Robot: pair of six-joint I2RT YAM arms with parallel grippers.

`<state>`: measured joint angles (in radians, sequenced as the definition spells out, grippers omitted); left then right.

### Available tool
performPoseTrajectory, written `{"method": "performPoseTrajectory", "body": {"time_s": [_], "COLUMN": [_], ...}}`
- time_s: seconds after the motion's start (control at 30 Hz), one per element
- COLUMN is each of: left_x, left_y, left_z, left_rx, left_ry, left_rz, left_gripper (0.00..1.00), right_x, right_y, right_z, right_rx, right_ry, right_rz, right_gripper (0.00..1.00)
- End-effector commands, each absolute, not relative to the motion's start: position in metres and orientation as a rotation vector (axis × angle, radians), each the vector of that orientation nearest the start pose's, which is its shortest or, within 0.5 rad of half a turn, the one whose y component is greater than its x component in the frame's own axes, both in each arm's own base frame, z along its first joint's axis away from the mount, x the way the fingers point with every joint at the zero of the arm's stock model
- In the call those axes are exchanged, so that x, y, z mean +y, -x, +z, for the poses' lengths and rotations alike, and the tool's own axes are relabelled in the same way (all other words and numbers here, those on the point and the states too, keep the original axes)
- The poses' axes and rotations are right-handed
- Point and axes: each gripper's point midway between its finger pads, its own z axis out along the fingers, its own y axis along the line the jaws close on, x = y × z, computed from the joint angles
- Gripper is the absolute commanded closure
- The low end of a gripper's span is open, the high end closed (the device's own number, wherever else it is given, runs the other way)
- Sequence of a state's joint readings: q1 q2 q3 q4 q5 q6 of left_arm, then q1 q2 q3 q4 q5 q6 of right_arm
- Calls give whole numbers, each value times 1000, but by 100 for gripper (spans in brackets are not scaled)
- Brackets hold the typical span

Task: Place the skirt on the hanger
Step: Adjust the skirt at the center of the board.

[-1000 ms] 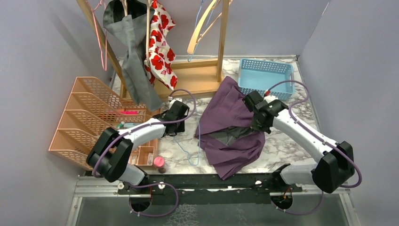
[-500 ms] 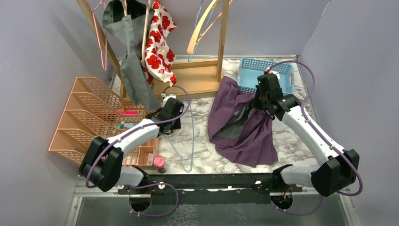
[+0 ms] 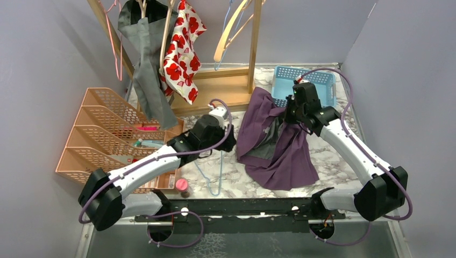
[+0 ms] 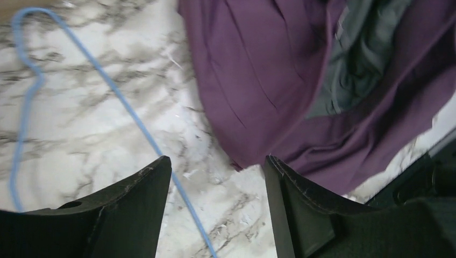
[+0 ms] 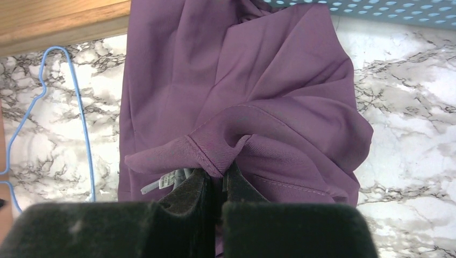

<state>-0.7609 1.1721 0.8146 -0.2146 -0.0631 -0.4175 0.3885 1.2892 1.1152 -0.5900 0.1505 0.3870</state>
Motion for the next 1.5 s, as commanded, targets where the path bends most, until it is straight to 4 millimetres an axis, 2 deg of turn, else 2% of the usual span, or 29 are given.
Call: {"method": "performPoseTrajectory", "body": {"time_s": [0.0, 0.17, 0.3, 0.47, 0.57, 0.67, 0.7, 0.77, 0.8, 0.87, 0.93, 1.03, 1.1, 1.17, 1.23, 1.33, 1.4, 1.47], "left_x": [-285, -304, -304, -318, -327, -329, -329, -325, -322, -311, -298, -278, -269, -261, -256, -259, -262, -267], "left_y": [-228, -214, -219, -233, -237, -244, -248, -259, -264, -270, -273, -269, -265, -259, -255, -248, -246, -244], "left_z": [129, 98, 67, 57, 51, 52, 57, 69, 78, 99, 133, 202, 262, 313, 355, 397, 411, 415], "left_rx": [2180, 2195, 2260, 2310, 2348, 2351, 2338, 2298, 2273, 2233, 2199, 2112, 2021, 1941, 1871, 1810, 1792, 1790], "left_ry": [-523, -617, -615, -616, -632, -599, -585, -549, -531, -506, -485, -433, -385, -353, -329, -334, -334, -340], "left_rz": [-683, -680, -599, -545, -533, -504, -490, -445, -421, -362, -316, -327, -406, -474, -528, -603, -639, -668], "left_gripper": [33, 31, 32, 36, 42, 53, 61, 89, 100, 100, 100, 100, 100, 100, 100, 100, 100, 100], "right_x": [133, 133, 134, 136, 137, 136, 135, 133, 131, 127, 121, 116, 112, 109, 106, 99, 94, 87], "right_y": [-339, -337, -335, -332, -330, -326, -324, -322, -320, -317, -314, -312, -311, -310, -310, -311, -311, -310], "right_z": [192, 189, 190, 194, 198, 201, 202, 203, 203, 208, 220, 256, 286, 316, 345, 386, 401, 411], "right_rx": [2288, 2293, 2293, 2287, 2281, 2275, 2275, 2274, 2275, 2275, 2260, 2195, 2135, 2075, 2020, 1943, 1914, 1895], "right_ry": [-60, -66, -68, -58, -52, -48, -46, -47, -45, -43, -39, -25, -15, -14, -7, -13, -17, -32], "right_rz": [283, 287, 297, 324, 338, 341, 340, 332, 327, 303, 278, 268, 267, 264, 258, 234, 210, 177], "right_gripper": [99, 99, 99, 99, 99, 99, 99, 99, 99, 99, 99, 99, 99, 99, 99, 99, 99, 98]}}
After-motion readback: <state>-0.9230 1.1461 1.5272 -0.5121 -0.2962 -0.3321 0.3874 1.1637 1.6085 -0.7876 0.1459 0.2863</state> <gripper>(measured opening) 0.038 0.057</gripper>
